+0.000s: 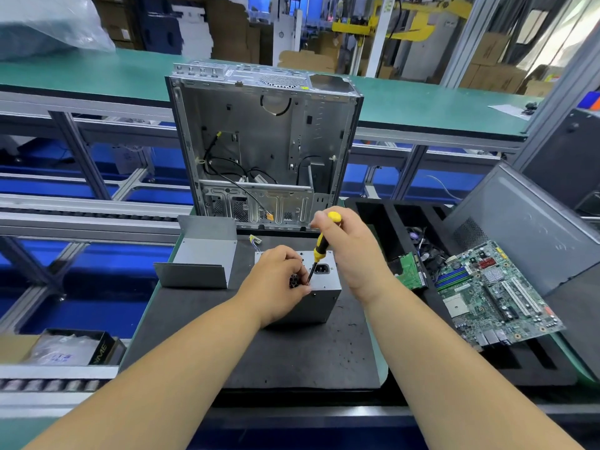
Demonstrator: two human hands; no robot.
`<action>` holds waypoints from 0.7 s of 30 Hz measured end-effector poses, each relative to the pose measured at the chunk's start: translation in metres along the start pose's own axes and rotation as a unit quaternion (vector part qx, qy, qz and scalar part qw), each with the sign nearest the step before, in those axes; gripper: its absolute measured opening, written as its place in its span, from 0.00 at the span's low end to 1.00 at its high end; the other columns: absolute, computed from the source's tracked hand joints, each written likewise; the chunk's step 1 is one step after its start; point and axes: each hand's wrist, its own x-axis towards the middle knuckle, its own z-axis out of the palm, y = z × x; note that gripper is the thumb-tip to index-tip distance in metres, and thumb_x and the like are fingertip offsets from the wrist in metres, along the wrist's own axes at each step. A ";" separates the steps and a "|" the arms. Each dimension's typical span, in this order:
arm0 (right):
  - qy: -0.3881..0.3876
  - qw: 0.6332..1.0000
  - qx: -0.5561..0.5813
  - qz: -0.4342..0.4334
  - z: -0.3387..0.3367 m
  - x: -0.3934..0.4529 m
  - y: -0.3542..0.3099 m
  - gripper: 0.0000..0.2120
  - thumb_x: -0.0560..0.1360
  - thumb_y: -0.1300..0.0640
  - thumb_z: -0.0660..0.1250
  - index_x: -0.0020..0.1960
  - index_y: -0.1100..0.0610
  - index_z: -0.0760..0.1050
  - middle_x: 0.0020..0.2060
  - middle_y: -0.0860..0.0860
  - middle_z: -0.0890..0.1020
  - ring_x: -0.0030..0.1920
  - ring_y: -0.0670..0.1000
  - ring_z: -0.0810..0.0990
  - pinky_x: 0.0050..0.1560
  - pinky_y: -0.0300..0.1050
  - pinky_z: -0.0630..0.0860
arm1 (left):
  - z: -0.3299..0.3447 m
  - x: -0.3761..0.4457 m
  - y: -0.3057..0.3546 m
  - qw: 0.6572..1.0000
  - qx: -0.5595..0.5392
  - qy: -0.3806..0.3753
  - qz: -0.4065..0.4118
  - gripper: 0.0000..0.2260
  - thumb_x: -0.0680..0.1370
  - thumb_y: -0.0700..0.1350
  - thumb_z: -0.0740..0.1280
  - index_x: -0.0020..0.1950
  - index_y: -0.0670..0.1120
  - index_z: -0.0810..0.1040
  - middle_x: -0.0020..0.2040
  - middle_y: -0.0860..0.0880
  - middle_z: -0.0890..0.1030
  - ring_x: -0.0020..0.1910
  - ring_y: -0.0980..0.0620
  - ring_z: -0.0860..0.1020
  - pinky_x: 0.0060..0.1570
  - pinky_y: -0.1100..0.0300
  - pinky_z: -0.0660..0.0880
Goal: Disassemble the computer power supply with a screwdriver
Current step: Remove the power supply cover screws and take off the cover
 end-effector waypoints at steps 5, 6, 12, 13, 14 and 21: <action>-0.009 0.990 -0.138 -0.040 -0.004 -0.001 -0.010 0.06 0.77 0.51 0.70 0.51 0.47 0.74 0.42 0.44 0.76 0.41 0.43 0.75 0.41 0.37 0.71 | 0.002 0.000 0.000 1.000 0.009 0.001 -0.001 0.08 0.74 0.50 0.74 0.41 0.57 0.75 0.55 0.60 0.69 0.60 0.57 0.65 0.57 0.65 0.62; -0.004 0.988 -0.149 -0.040 -0.005 -0.002 -0.010 0.10 0.76 0.51 0.71 0.53 0.46 0.72 0.41 0.43 0.75 0.40 0.42 0.75 0.40 0.36 0.71 | 0.002 0.000 -0.001 1.000 0.007 0.000 -0.001 0.08 0.73 0.50 0.74 0.41 0.57 0.75 0.55 0.60 0.69 0.60 0.57 0.65 0.57 0.65 0.62; -0.027 0.958 -0.266 -0.104 -0.008 -0.007 -0.021 0.16 0.76 0.56 0.72 0.58 0.46 0.70 0.45 0.42 0.78 0.47 0.47 0.78 0.50 0.50 0.79 | -0.003 -0.001 -0.006 0.999 -0.025 -0.034 -0.006 0.08 0.70 0.51 0.76 0.41 0.58 0.76 0.57 0.62 0.68 0.63 0.58 0.65 0.62 0.60 0.65; -0.041 0.956 -0.269 -0.106 -0.008 -0.007 -0.022 0.14 0.77 0.57 0.71 0.59 0.47 0.71 0.46 0.43 0.79 0.48 0.47 0.78 0.52 0.51 0.79 | -0.003 -0.001 -0.005 0.999 -0.023 -0.034 -0.006 0.08 0.70 0.51 0.75 0.41 0.58 0.76 0.57 0.62 0.68 0.63 0.58 0.65 0.63 0.60 0.65; -0.052 0.957 -0.266 -0.105 -0.008 -0.007 -0.023 0.14 0.77 0.58 0.70 0.59 0.47 0.72 0.47 0.43 0.80 0.49 0.47 0.79 0.53 0.51 0.79 | -0.003 -0.001 -0.005 0.999 -0.021 -0.030 -0.007 0.08 0.70 0.51 0.75 0.41 0.58 0.76 0.56 0.62 0.69 0.63 0.59 0.65 0.63 0.60 0.65; -0.020 0.944 -0.295 -0.149 -0.007 -0.007 -0.018 0.11 0.77 0.55 0.69 0.59 0.49 0.74 0.51 0.46 0.74 0.49 0.45 0.73 0.53 0.45 0.76 | 0.001 -0.001 -0.002 1.000 -0.023 -0.004 -0.011 0.05 0.72 0.54 0.74 0.42 0.57 0.79 0.54 0.63 0.70 0.60 0.59 0.66 0.59 0.62 0.66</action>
